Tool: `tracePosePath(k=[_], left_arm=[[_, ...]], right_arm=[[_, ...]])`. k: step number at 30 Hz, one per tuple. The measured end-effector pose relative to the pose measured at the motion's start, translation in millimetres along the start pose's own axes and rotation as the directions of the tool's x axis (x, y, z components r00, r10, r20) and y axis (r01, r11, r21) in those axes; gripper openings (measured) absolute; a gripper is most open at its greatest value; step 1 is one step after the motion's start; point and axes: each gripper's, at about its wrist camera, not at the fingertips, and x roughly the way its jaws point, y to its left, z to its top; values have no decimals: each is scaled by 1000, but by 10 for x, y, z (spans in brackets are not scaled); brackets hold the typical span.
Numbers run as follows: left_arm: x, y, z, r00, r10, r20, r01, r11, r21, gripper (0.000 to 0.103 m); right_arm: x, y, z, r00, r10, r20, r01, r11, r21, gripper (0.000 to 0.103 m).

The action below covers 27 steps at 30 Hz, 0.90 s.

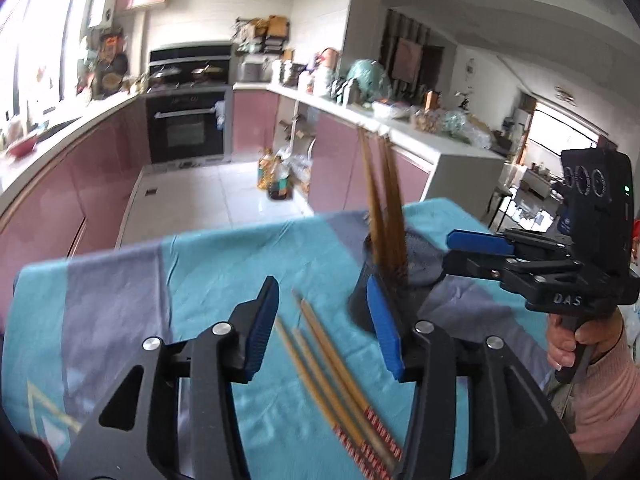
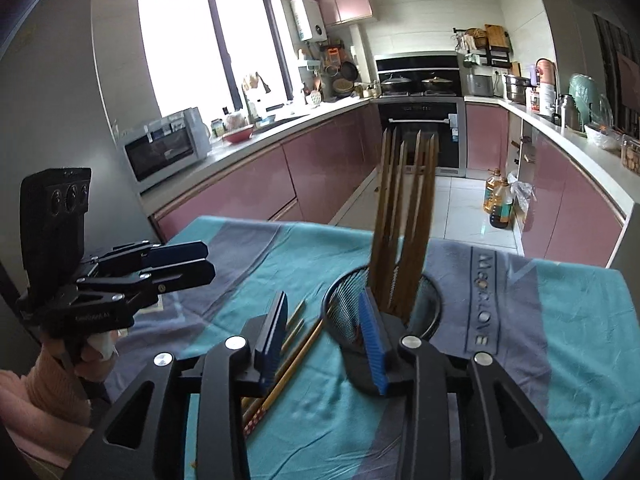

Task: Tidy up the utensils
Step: 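Withdraw both open grippers back to the chopsticks lying on the cloth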

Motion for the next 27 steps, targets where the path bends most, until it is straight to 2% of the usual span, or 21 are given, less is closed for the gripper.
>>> tracePosePath(k=[5, 9, 16, 27], left_arm=[[94, 159, -459, 993, 21, -113, -28, 998, -58, 47], [216, 228, -711, 984, 17, -178, -35, 995, -97, 47], [335, 213, -1015, 972, 24, -235, -49, 994, -102, 47], [473, 93, -991, 963, 39, -265, -64, 994, -85, 47]], right_arm=[[355, 106, -334, 991, 35, -129, -33, 999, 18, 38], [604, 174, -537, 978, 34, -206, -28, 999, 31, 38], [778, 279, -704, 968, 19, -249, -14, 1000, 24, 38], [904, 377, -736, 963, -4, -271, 3, 1000, -2, 37]])
